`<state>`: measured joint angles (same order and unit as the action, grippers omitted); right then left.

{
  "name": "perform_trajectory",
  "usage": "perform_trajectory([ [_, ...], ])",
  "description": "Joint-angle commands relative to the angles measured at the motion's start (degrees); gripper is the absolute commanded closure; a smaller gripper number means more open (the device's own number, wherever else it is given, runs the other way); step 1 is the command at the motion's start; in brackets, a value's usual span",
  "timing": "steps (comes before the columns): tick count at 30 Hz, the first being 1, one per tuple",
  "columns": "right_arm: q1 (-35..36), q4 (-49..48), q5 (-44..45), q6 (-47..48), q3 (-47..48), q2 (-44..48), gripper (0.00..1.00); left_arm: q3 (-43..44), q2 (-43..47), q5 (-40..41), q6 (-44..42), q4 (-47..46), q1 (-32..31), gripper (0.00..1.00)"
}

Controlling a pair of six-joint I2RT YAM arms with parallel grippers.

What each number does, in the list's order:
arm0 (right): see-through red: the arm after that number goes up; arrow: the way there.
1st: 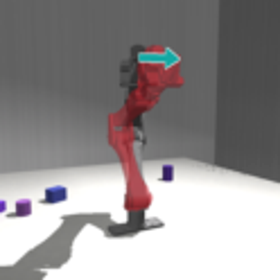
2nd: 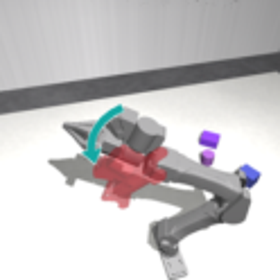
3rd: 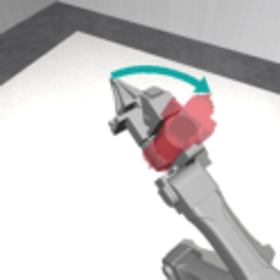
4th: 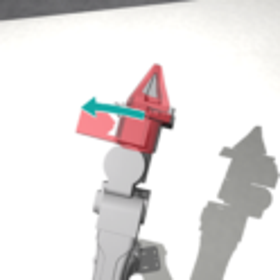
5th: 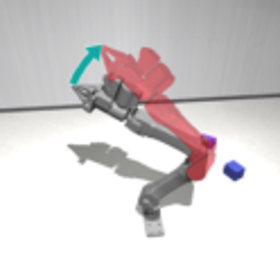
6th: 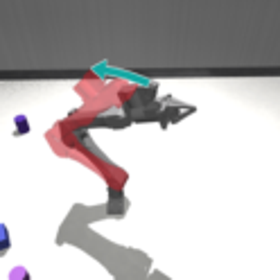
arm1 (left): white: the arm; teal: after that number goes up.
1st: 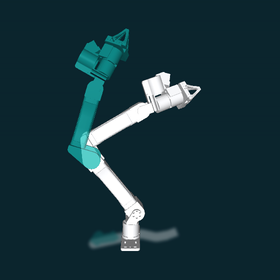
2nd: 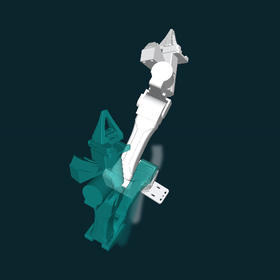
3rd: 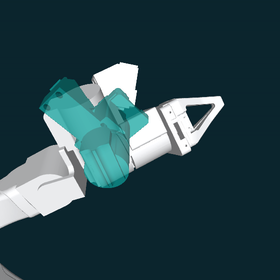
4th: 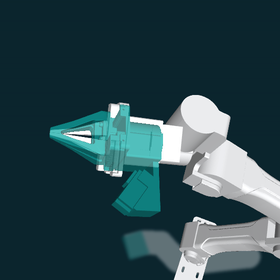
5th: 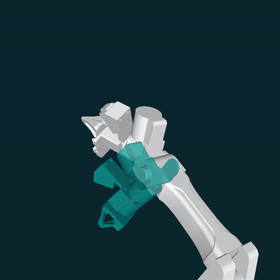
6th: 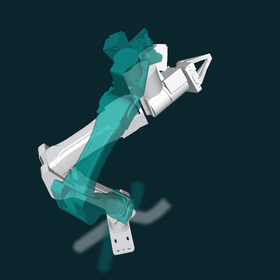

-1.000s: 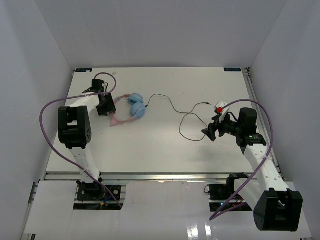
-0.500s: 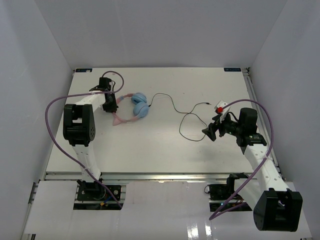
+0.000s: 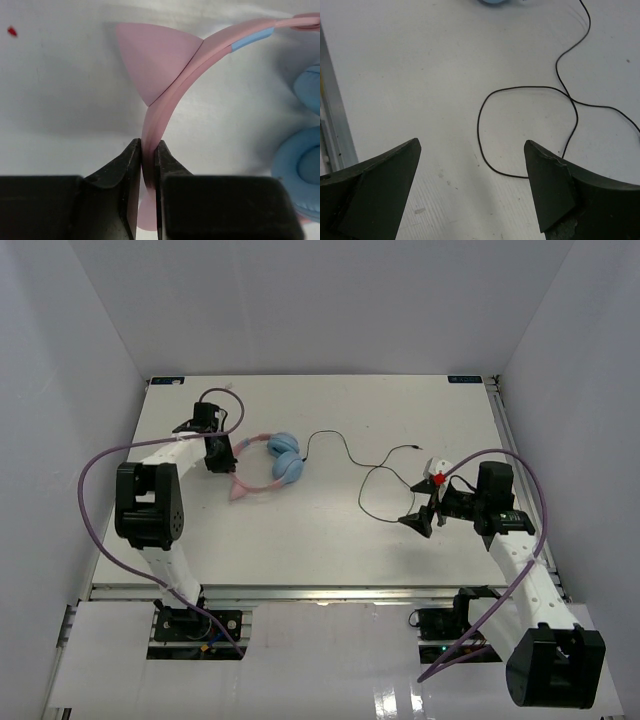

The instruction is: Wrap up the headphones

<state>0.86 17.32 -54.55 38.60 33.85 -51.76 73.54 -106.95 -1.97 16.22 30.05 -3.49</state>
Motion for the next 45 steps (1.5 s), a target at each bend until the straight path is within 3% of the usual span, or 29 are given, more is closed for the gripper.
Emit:
perform_trajectory([
  [1,-0.16,15.88,-13.85,23.92,2.35,0.37,0.1,-3.45,15.6,-9.43,2.69,-1.39,-0.64,1.0],
  [4,-0.16,21.52,-15.13,30.79,7.53,-2.13,0.1,-7.48,24.96,-12.5,3.64,-1.4,-0.73,1.0],
  [7,0.43,19.16,-14.05,28.07,12.59,-5.27,0.1,-11.12,32.23,-14.93,4.58,-1.31,-1.07,1.0],
  [12,3.97,0.58,-8.83,7.77,21.15,-8.69,0.1,-17.65,43.25,-20.23,6.81,-0.29,-1.52,1.0],
  [18,9.08,-10.36,-5.92,-8.68,28.84,-13.85,0.1,-18.36,50.44,-27.28,9.37,1.91,-2.03,1.0],
  [30,13.78,-31.49,-8.36,-33.52,22.1,-18.39,0.1,-15.54,55.58,-32.88,13.68,4.4,-3.09,1.0],
  [39,19.8,-35.24,-7.97,-37.06,18.6,-22.36,0.1,-13.99,57.28,-34.85,17.93,4.24,-4.82,1.0],
  [45,21.71,-34.16,-6.43,-34.61,15.93,-22.37,0.05,-13.42,57.82,-35.18,19.09,4.06,-5.2,1.0],
])
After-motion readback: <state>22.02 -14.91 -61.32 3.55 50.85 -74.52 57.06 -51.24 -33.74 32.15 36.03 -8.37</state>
